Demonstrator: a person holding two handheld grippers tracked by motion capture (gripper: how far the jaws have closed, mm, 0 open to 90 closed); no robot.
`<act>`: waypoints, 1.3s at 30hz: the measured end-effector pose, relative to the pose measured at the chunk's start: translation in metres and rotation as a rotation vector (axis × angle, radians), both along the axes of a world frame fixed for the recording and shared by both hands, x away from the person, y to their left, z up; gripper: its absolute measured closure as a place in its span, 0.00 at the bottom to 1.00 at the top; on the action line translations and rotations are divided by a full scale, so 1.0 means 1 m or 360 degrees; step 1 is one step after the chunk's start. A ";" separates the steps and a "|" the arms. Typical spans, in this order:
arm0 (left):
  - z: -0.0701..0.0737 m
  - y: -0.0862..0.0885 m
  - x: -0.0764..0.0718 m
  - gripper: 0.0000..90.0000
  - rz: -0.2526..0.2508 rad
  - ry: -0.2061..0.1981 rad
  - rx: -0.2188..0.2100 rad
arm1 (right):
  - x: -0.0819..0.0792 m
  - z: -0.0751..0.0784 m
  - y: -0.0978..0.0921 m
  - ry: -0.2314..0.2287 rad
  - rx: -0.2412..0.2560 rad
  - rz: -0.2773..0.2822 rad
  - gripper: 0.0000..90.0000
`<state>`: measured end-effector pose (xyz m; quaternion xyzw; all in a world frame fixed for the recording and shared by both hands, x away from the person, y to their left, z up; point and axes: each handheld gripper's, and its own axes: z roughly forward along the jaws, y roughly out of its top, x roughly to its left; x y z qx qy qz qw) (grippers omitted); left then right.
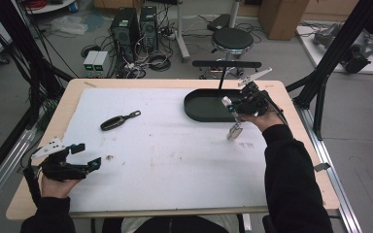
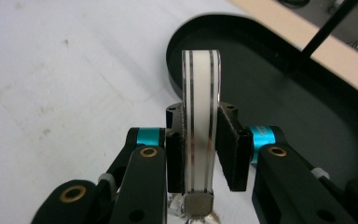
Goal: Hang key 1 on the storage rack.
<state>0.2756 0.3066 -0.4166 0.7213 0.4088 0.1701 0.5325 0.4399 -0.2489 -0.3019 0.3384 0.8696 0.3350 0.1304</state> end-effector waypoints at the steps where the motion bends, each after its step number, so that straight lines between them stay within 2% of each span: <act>1: 0.000 0.000 0.000 0.05 -0.0001 0.0000 -0.0001 | 0.001 0.004 0.001 -0.0010 0.0008 -0.0001 0.83; 4: 0.000 0.000 0.000 0.05 -0.0002 0.0000 0.0000 | 0.003 0.012 0.003 -0.0038 0.0021 -0.0005 0.83; 5: 0.000 0.000 0.000 0.05 -0.0003 -0.0001 -0.0001 | 0.005 0.020 0.006 -0.0056 0.0035 -0.0008 0.83; 6: 0.000 0.000 0.000 0.05 -0.0003 -0.0001 -0.0001 | 0.005 0.020 0.006 -0.0056 0.0035 -0.0008 0.83; 7: 0.000 0.000 0.000 0.05 -0.0002 -0.0001 -0.0003 | 0.007 0.028 0.009 -0.0088 0.0030 -0.0021 0.83; 8: 0.000 0.000 0.000 0.05 -0.0003 0.0000 -0.0004 | 0.007 0.028 0.009 -0.0088 0.0030 -0.0021 0.83; 9: 0.000 0.000 0.001 0.05 -0.0004 0.0000 -0.0003 | 0.009 0.035 0.010 -0.0110 0.0049 -0.0035 0.83; 10: 0.000 0.000 0.001 0.05 -0.0004 0.0000 -0.0003 | 0.009 0.035 0.010 -0.0110 0.0049 -0.0035 0.83; 11: 0.000 0.000 0.001 0.05 -0.0004 0.0000 -0.0004 | 0.012 0.045 0.010 -0.0150 0.0073 -0.0063 0.83; 14: 0.000 0.001 0.001 0.05 -0.0003 -0.0001 -0.0012 | 0.014 0.053 0.010 -0.0176 0.0106 -0.0092 0.83; 15: -0.001 0.001 0.001 0.05 -0.0001 -0.0001 -0.0011 | 0.018 0.062 0.009 -0.0192 0.0135 -0.0117 0.83; 19: 0.001 0.002 0.000 0.05 0.0027 -0.0038 -0.0006 | 0.025 0.075 0.007 -0.0227 0.0192 -0.0151 0.83; 21: 0.002 0.004 0.000 0.05 0.0058 -0.0057 -0.0026 | 0.029 0.080 0.008 -0.0250 0.0192 -0.0159 0.83; 23: 0.002 0.005 0.000 0.05 0.0061 -0.0060 -0.0044 | 0.033 0.084 0.009 -0.0261 0.0195 -0.0157 0.83; 26: 0.000 0.005 0.002 0.05 0.0053 -0.0049 -0.0028 | 0.041 0.088 0.011 -0.0276 0.0219 -0.0164 0.83; 30: 0.000 0.004 0.003 0.05 0.0051 -0.0050 -0.0022 | 0.050 0.088 0.015 -0.0260 0.0223 -0.0162 0.83; 31: -0.001 0.005 0.003 0.05 0.0051 -0.0046 -0.0020 | 0.057 0.088 0.018 -0.0274 0.0227 -0.0136 0.83; 34: -0.001 0.005 0.004 0.05 0.0050 -0.0042 -0.0015 | 0.062 0.088 0.021 -0.0283 0.0234 -0.0117 0.83; 35: -0.002 0.005 0.005 0.05 0.0052 -0.0039 -0.0017 | 0.067 0.087 0.027 -0.0306 0.0218 -0.0102 0.83; 39: -0.002 0.005 0.006 0.05 0.0059 -0.0036 -0.0003 | 0.076 0.086 0.034 -0.0319 0.0195 -0.0095 0.83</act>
